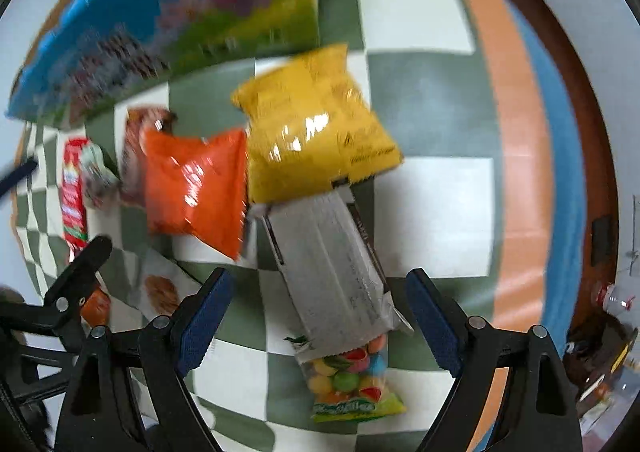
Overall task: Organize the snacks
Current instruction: 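Grasp the orange snack bag with the left tool while the right tool grasps the white wafer pack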
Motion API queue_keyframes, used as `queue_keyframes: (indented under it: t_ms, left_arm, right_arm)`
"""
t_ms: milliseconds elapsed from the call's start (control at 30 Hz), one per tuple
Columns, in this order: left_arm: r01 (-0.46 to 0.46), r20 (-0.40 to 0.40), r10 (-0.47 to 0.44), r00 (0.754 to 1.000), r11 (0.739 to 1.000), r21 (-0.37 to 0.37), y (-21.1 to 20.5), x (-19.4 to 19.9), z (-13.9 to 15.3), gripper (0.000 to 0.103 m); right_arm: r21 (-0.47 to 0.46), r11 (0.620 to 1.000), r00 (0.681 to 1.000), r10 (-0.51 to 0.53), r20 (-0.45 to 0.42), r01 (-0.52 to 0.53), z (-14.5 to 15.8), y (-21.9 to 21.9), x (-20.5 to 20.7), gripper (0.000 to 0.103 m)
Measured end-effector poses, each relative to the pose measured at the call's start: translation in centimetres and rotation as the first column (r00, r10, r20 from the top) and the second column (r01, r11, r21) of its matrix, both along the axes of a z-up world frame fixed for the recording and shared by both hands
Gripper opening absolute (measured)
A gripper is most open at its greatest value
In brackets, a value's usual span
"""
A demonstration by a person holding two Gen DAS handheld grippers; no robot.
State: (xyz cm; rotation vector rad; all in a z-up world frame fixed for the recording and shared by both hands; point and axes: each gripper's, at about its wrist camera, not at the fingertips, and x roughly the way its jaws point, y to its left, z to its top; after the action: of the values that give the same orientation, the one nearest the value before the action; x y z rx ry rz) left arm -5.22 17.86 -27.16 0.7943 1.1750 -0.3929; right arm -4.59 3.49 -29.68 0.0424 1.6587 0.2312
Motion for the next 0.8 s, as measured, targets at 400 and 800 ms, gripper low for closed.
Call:
queue_keyframes:
  t_ms: [400,800]
  left_arm:
    - [0.413,-0.122,-0.407,0.905,0.910,0.030,-6.2,-1.2,-4.5,0.102]
    - [0.396,-0.195,-0.399,0.896,0.917,-0.052,-4.4,-2.8,-5.2,0.092]
  right_arm:
    - [0.051,0.995,0.993,-0.081,-0.083,0.085,-3.1,-5.8,-1.8,0.055]
    - [0.048,0.994,0.992,-0.090,-0.092,0.094,-2.6,-8.1,-1.8,0.055]
